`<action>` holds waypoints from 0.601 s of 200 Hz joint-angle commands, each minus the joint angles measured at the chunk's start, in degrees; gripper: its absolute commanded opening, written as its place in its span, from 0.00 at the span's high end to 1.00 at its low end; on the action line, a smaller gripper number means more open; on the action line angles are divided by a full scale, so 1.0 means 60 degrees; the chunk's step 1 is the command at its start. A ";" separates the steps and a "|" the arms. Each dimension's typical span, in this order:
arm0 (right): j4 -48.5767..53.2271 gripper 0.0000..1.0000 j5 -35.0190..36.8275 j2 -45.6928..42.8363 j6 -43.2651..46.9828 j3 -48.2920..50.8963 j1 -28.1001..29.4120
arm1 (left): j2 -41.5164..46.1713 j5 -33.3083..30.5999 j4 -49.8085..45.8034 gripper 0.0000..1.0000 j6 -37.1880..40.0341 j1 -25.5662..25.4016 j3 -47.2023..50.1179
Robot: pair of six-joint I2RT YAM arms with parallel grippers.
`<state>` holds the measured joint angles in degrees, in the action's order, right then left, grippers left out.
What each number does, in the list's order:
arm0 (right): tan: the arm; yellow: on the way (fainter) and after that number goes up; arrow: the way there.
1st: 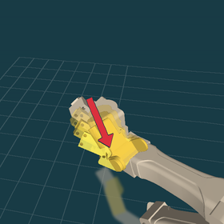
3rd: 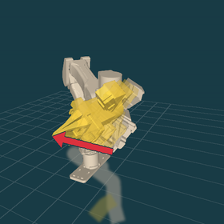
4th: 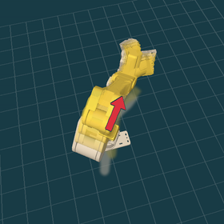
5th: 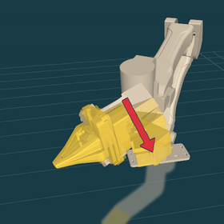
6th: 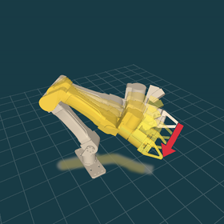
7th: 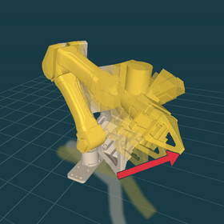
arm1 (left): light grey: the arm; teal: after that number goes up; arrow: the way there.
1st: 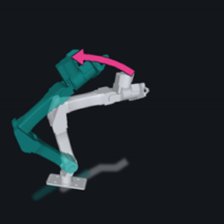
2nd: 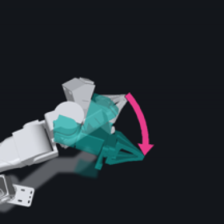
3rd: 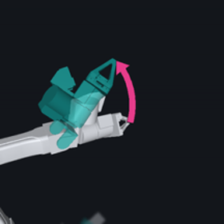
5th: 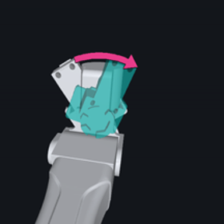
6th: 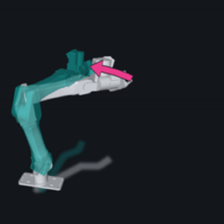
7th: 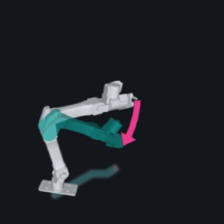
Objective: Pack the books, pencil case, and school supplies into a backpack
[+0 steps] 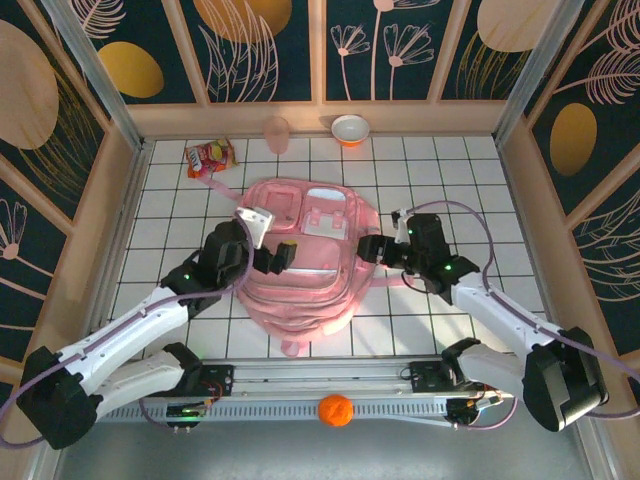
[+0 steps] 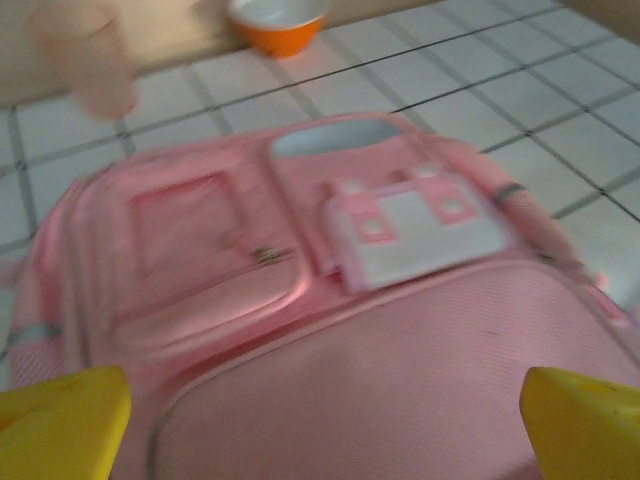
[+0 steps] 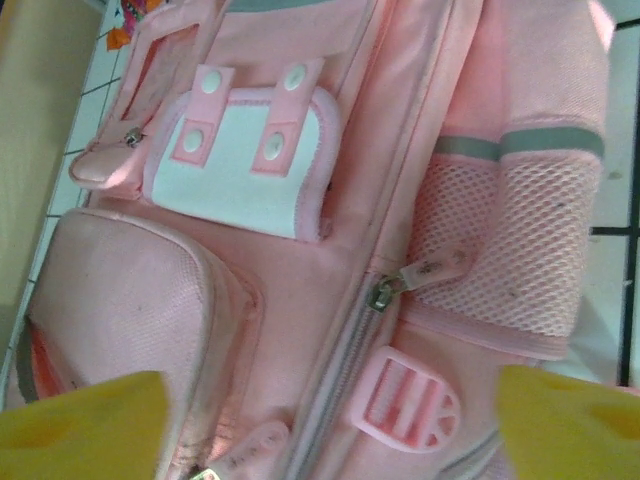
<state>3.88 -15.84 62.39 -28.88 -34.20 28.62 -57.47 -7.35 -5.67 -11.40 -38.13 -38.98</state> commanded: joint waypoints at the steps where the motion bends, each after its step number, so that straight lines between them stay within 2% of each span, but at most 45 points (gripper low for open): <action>1: 0.0415 0.01 0.0887 0.0332 -0.0648 -0.0516 0.0745 | -0.0220 -0.0463 -0.1737 0.01 -0.2740 0.0746 -0.0126; 20: 0.0564 0.01 0.1269 0.0723 -0.0962 -0.0591 0.1398 | -0.0145 0.0007 -0.1776 0.02 -0.3548 0.1265 0.0450; 42: -0.0355 0.01 0.0999 0.1255 -0.1442 -0.0115 0.1652 | -0.0100 0.0398 -0.0993 0.04 -0.3990 0.1393 0.1414; 61: -0.1225 0.01 0.1247 0.1736 -0.1646 0.0257 0.1450 | -0.0510 0.0934 0.0536 0.09 -0.4085 0.1393 0.2208; 77: -0.1571 0.01 0.1241 0.2161 -0.1400 0.0287 0.0903 | -0.1256 0.1198 0.1778 0.08 -0.3831 0.1389 0.2329; 94: -0.1624 0.01 0.1487 0.2223 -0.0823 0.0143 0.0505 | -0.1884 0.0952 0.2330 0.02 -0.3579 0.1389 0.1836; 102: -0.1578 0.01 0.1633 0.2099 -0.0489 0.0048 0.0002 | -0.1966 0.0736 0.2538 0.01 -0.3412 0.1389 0.1628; 120: -0.1236 0.01 0.2422 0.1513 0.0359 -0.0208 -0.0609 | -0.1760 -0.0485 0.2588 0.01 -0.2955 0.1436 0.1217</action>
<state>-3.99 -10.52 74.83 -33.47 -33.50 30.11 -68.69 -3.14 3.86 -32.56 -30.00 -27.88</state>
